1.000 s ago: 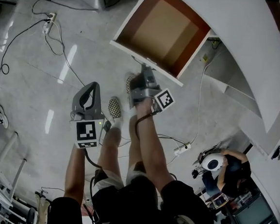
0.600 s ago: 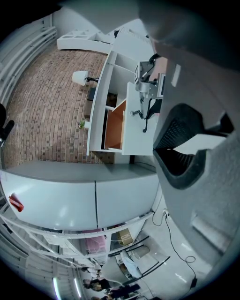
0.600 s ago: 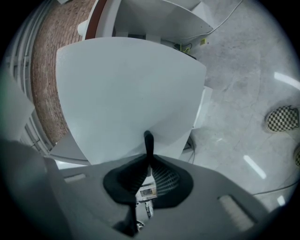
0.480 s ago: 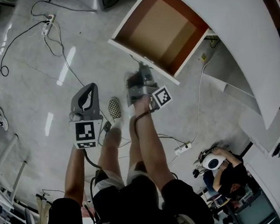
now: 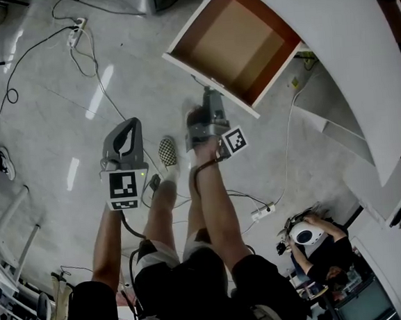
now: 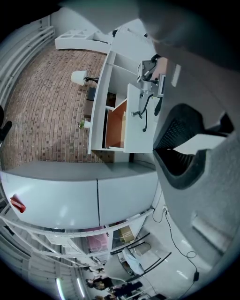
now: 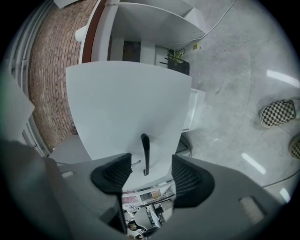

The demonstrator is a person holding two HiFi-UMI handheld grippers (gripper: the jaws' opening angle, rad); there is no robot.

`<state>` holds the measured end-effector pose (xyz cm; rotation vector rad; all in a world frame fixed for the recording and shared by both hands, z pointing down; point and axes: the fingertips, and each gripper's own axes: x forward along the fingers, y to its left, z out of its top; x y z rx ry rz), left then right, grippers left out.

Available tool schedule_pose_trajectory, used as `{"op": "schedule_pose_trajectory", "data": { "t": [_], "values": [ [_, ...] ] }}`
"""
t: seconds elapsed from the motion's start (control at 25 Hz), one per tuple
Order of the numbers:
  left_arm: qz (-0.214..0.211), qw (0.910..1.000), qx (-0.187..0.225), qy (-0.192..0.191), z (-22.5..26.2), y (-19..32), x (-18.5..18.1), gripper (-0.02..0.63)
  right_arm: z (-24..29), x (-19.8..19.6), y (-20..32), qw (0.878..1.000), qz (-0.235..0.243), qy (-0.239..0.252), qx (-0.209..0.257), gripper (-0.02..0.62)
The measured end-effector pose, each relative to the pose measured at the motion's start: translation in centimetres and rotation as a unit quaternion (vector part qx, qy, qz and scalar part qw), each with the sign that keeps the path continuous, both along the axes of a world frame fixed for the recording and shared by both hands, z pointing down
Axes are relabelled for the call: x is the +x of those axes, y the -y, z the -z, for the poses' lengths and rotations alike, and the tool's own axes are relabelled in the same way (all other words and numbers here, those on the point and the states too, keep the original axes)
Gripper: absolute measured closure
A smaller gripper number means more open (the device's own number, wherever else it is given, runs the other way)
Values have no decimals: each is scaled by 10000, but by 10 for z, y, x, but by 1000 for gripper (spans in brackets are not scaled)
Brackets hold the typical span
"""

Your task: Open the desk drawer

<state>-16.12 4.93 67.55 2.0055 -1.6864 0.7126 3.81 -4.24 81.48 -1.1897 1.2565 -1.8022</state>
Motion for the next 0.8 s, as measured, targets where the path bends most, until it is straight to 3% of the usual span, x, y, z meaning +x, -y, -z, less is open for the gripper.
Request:
{"op": "schedule_pose_trajectory", "data": {
  "t": [0.36,0.52,0.72,0.8],
  "values": [
    [-80,9996,250,59,41,3,13,595,26,12,-25,9994,201,-220,-154,331],
    [-186,9990,407,70,70,4,24,595,54,16,-38,9976,644,-256,19,331],
    [-345,9973,649,89,124,7,38,595,111,30,-45,9901,1118,-759,386,331],
    [-413,9961,777,87,148,9,45,595,143,34,-44,9816,1396,-1173,575,331]
  ]
}}
